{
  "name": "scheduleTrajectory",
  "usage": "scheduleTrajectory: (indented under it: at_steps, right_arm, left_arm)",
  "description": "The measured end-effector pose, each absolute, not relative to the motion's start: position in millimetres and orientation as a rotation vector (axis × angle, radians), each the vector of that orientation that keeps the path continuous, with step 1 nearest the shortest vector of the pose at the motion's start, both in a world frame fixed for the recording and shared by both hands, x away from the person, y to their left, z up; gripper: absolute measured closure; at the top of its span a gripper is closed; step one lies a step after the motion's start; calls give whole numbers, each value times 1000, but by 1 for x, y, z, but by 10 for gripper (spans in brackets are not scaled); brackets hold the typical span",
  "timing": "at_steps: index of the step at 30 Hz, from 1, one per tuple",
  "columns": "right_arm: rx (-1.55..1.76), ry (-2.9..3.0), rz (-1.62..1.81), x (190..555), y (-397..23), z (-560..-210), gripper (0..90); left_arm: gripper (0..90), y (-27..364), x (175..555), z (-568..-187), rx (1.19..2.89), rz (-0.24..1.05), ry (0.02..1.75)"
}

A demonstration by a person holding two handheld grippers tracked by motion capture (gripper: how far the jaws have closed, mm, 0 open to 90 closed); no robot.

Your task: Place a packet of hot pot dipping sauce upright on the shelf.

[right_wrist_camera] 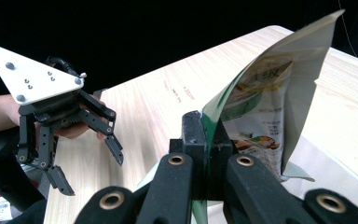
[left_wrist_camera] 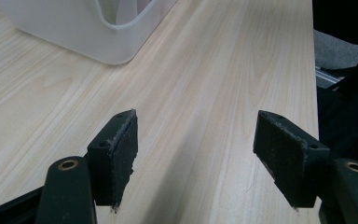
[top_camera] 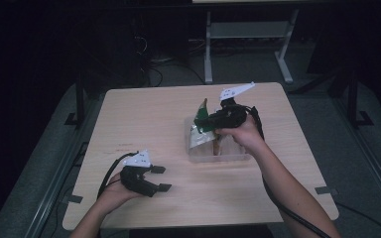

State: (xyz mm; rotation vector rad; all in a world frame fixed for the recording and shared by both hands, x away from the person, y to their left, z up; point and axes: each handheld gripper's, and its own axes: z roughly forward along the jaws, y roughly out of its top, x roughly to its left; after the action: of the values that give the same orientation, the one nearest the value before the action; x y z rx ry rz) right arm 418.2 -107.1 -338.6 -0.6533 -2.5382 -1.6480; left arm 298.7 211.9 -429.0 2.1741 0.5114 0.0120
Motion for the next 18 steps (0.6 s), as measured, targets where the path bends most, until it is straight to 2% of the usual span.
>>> scheduleTrajectory:
  at_steps: [14,18]
  right_arm:
    - [-654,-2587,-1608,416,-100,-339,885]
    - [-667,-2568,-1633,416,-101,-338,841]
  left_arm:
    - [300,211,299,-430,2192,8,497]
    - [298,211,299,-430,2193,6,499]
